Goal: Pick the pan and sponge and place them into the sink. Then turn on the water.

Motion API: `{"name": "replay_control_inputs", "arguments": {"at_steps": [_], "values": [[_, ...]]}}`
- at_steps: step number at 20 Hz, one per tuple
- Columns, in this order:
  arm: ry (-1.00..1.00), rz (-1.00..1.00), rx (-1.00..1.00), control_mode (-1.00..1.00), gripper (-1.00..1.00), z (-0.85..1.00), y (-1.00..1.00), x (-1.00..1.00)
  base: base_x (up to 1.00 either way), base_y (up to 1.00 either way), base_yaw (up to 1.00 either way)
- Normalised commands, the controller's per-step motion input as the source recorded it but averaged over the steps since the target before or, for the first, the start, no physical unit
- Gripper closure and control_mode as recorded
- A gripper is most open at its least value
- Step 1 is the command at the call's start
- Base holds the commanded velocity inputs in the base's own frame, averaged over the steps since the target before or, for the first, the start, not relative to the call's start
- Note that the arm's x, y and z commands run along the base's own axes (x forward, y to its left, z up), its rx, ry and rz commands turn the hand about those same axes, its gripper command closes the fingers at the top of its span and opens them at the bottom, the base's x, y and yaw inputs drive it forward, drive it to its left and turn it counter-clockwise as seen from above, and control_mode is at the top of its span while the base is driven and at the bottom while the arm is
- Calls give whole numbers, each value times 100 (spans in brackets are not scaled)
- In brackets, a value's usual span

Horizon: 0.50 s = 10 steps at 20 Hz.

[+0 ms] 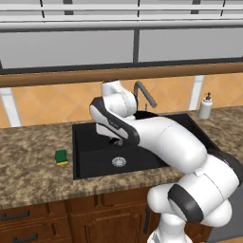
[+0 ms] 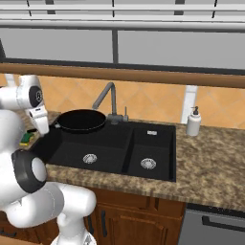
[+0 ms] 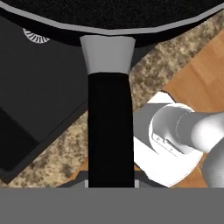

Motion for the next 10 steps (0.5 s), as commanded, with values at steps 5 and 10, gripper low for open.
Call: {"name": "replay_control_inputs", "arguments": {"at_steps": [5, 10], "values": [[0, -14, 0, -100, 100, -32, 34, 0, 0, 0, 0], [3, -14, 0, -100, 100, -25, 22, 0, 0, 0, 0]]}}
